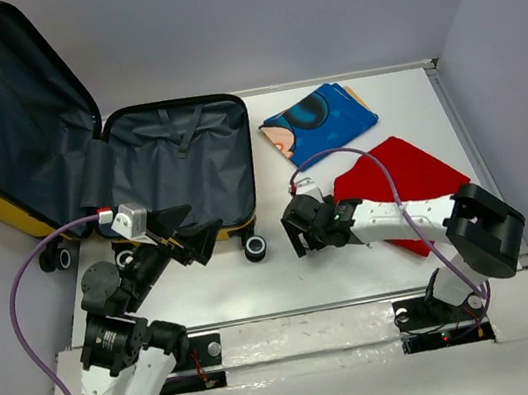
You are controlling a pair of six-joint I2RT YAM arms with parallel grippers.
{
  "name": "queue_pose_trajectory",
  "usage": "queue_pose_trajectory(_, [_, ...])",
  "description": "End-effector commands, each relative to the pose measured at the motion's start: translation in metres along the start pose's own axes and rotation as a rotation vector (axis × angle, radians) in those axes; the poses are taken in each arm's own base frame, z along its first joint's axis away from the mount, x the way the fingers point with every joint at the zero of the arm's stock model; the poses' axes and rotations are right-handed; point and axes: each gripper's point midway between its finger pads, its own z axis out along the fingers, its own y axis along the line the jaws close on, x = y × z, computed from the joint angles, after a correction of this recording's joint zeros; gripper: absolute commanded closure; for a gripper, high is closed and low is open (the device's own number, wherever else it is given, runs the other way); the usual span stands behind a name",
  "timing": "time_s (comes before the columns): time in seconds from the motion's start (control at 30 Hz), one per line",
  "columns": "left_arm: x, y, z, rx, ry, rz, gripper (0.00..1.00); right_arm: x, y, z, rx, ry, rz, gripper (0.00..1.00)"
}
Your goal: Pack the luggage
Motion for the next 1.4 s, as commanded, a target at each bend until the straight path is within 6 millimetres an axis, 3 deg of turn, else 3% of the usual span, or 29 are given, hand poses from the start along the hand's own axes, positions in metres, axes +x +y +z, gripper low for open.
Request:
queue_pose_trajectory(0.0, [-0.005, -0.006, 0.000, 0.030, -0.026, 0.008, 0.01, -0.027, 0.004, 0.010, -0.029, -0.074, 0.058, 0.08])
queue_pose_trajectory(0.13, [-0.004, -0.005, 0.000, 0.029, -0.022, 0.005, 0.01, -0.038, 0.016, 0.020, -0.096, -0.104, 0.068, 0.12])
queue_pose_trajectory(0.43, [-0.005, -0.006, 0.000, 0.031, -0.026, 0.008, 0.01, -0.035, 0.016, 0.039, -0.104, -0.085, 0.081, 0.31])
queue_pose_trajectory(0.6, [-0.006, -0.007, -0.001, 0.033, -0.030, 0.010, 0.01, -0.034, 0.013, 0.039, -0.105, -0.078, 0.086, 0.30])
queue_pose_trajectory(0.63, [-0.006, -0.007, -0.001, 0.033, -0.031, 0.010, 0.01, -0.033, 0.012, 0.038, -0.104, -0.074, 0.082, 0.36])
queue_pose_trajectory(0.67, [-0.007, -0.006, -0.001, 0.030, -0.034, 0.012, 0.01, -0.036, 0.011, 0.037, -0.098, -0.082, 0.082, 0.55])
queue_pose_trajectory(0.7, [-0.007, -0.006, -0.002, 0.027, -0.035, 0.012, 0.01, -0.040, 0.011, 0.033, -0.098, -0.093, 0.086, 0.59])
queue_pose_trajectory(0.83, [-0.009, -0.005, -0.003, 0.016, -0.046, 0.008, 0.01, -0.082, 0.002, -0.003, -0.083, -0.206, 0.076, 0.62])
queue_pose_trajectory(0.87, [-0.010, -0.005, -0.004, 0.011, -0.050, 0.005, 0.01, -0.109, 0.006, -0.026, -0.116, -0.279, 0.093, 0.63])
queue_pose_trajectory(0.93, [-0.011, -0.004, -0.004, 0.005, -0.054, 0.004, 0.01, -0.134, 0.010, -0.049, -0.157, -0.346, 0.072, 0.63])
queue_pose_trajectory(0.97, [-0.013, -0.004, -0.006, -0.001, -0.064, 0.003, 0.01, -0.158, 0.020, -0.069, -0.210, -0.396, 0.075, 0.63])
queue_pose_trajectory(1.03, [-0.015, -0.002, -0.007, -0.013, -0.073, -0.001, 0.01, -0.177, 0.034, -0.083, -0.278, -0.428, 0.048, 0.63])
queue_pose_trajectory(1.2, [-0.023, 0.008, -0.013, -0.088, -0.111, -0.016, 0.01, -0.229, 0.081, -0.086, -0.368, -0.493, -0.003, 0.62])
queue_pose_trajectory(1.23, [-0.023, 0.009, -0.014, -0.100, -0.112, -0.016, 0.01, -0.244, 0.096, -0.078, -0.382, -0.504, -0.016, 0.62])
queue_pose_trajectory(1.37, [-0.027, 0.017, -0.018, -0.151, -0.133, -0.021, 0.01, -0.277, 0.139, -0.051, -0.449, -0.512, -0.047, 0.61])
